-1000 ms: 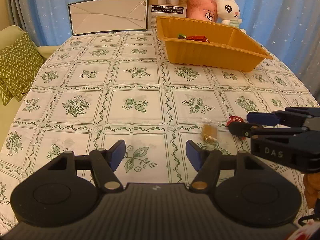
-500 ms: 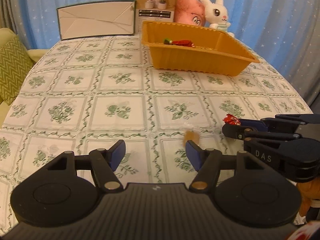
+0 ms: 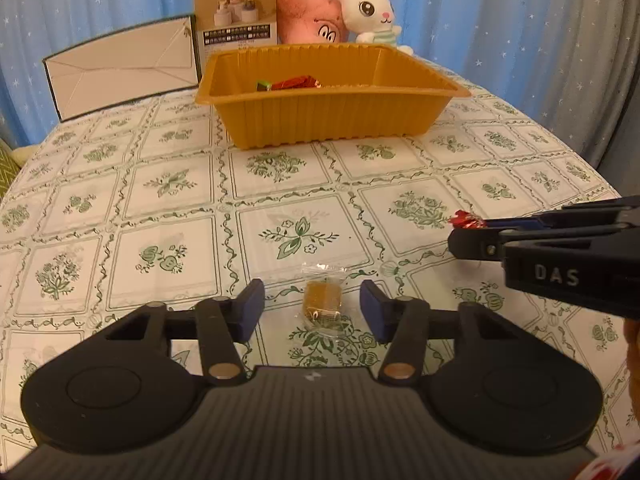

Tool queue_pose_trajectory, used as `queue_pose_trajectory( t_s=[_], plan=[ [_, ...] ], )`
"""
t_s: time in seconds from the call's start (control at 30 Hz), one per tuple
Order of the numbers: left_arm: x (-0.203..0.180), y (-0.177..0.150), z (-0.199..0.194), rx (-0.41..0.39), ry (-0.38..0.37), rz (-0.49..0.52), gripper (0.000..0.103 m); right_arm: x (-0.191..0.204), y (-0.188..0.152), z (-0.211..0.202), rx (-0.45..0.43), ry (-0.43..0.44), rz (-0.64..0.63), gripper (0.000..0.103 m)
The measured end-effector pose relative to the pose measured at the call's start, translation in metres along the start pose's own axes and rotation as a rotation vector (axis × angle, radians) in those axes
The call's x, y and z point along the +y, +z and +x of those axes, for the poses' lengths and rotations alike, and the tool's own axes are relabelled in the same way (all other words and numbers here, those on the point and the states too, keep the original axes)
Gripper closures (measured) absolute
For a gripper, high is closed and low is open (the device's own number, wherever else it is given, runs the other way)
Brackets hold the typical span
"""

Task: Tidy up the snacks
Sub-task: 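Grasp the clear-wrapped brown candy with the left tool while the right tool grasps the red candy, then carry both candies over the orange basket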

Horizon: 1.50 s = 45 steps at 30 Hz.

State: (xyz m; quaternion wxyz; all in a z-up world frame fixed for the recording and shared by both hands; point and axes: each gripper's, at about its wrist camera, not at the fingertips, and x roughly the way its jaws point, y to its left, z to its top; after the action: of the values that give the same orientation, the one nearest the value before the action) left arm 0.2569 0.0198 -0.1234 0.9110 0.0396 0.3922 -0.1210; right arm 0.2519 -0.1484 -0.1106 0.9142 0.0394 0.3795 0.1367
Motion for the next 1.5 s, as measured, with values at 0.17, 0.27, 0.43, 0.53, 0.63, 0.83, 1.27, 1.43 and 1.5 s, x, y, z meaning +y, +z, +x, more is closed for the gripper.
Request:
queue_pose_trajectory(
  t_s=[0.17,0.27,0.43,0.53,0.63,0.83,1.27,1.43,1.5],
  plan=[
    [0.0,0.0,0.005,0.006,-0.001,0.012,0.066,-0.005,0.001,0.001,-0.001,-0.005,0.024,0.083],
    [-0.002,0.0,0.005,0.009,-0.005,0.028,0.072,-0.007,0.001,0.002,0.003,-0.007,0.036,0.083],
    [-0.004,-0.001,0.006,0.012,-0.012,0.041,0.078,-0.006,0.001,0.002,0.004,-0.004,0.038,0.083],
    [-0.005,0.0,0.005,0.016,-0.018,0.042,0.083,-0.006,0.001,0.001,0.0,-0.006,0.036,0.083],
    [-0.005,-0.001,0.003,0.018,-0.02,0.028,0.084,-0.003,0.001,0.0,-0.001,-0.005,0.031,0.083],
    [-0.002,-0.002,-0.001,0.019,-0.02,-0.029,0.084,0.001,0.002,-0.002,-0.005,0.002,0.019,0.083],
    [0.002,0.011,-0.017,-0.01,-0.024,-0.123,0.084,0.005,0.008,-0.013,-0.028,0.004,-0.003,0.083],
    [0.002,0.02,-0.024,-0.033,-0.026,-0.135,0.084,0.006,0.02,-0.024,-0.062,0.002,-0.026,0.083],
    [0.001,0.025,-0.027,-0.042,-0.026,-0.129,0.084,0.004,0.026,-0.028,-0.077,0.0,-0.029,0.083]
  ],
)
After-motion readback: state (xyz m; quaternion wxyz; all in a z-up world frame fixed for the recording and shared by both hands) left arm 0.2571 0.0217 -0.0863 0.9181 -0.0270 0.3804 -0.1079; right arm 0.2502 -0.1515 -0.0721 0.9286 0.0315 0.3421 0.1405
